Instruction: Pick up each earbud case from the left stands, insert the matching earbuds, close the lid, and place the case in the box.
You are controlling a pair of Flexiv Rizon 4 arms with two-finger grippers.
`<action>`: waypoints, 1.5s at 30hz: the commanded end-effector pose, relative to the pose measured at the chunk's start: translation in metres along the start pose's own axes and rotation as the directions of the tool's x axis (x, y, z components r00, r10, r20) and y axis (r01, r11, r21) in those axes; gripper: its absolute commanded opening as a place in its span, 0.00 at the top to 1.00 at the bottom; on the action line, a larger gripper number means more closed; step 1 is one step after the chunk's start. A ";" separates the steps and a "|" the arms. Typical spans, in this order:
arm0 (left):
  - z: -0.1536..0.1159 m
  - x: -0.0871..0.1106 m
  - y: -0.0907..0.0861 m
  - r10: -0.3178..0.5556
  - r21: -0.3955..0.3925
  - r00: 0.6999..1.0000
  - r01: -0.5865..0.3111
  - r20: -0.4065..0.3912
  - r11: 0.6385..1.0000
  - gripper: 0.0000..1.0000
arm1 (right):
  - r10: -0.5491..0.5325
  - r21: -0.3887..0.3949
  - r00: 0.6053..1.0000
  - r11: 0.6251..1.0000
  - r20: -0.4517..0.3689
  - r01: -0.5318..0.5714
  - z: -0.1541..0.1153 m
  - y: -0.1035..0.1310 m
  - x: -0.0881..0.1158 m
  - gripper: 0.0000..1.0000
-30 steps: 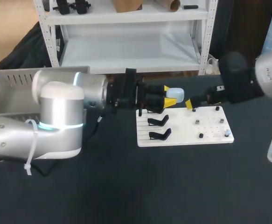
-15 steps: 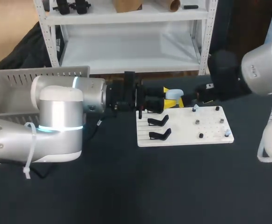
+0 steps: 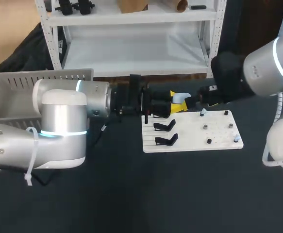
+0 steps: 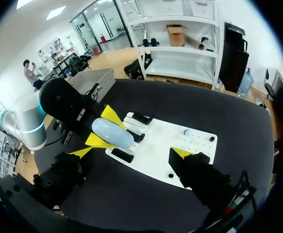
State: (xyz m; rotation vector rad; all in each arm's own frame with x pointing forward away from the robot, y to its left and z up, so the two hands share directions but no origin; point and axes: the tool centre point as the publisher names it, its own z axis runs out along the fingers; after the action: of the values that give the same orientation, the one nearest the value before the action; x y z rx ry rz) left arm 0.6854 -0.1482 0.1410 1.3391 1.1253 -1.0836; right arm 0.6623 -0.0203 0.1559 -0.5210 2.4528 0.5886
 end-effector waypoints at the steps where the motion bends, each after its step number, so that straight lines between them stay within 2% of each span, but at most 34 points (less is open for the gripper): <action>1: 0.000 0.000 -0.002 0.002 -0.006 1.000 -0.002 0.002 1.000 1.00 | 0.004 0.002 1.000 1.000 -0.007 -0.004 0.008 -0.002 -0.004 0.00; 20: 0.000 0.000 -0.002 0.002 -0.006 1.000 -0.002 0.002 1.000 1.00 | 0.020 0.011 1.000 1.000 -0.005 -0.020 0.012 -0.009 -0.010 0.00; 34: 0.000 0.000 -0.002 0.002 -0.006 1.000 -0.002 0.002 1.000 1.00 | 0.016 0.019 0.999 1.000 0.035 -0.017 -0.006 -0.008 -0.019 0.00; 39: 0.000 0.000 -0.002 0.002 -0.006 1.000 -0.002 0.002 1.000 1.00 | 0.008 0.087 0.999 0.996 0.038 -0.011 -0.021 -0.021 -0.008 0.00; 45: 0.000 0.000 -0.002 0.002 -0.006 1.000 -0.002 0.002 1.000 1.00 | 0.026 0.211 1.000 0.977 0.016 -0.029 -0.043 -0.051 0.014 0.00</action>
State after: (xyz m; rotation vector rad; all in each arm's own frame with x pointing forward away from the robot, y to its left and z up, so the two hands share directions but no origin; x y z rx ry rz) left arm 0.6855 -0.1485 0.1409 1.3389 1.1250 -1.0834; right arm 0.6783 -0.0725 0.1577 -0.4670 2.4931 0.5057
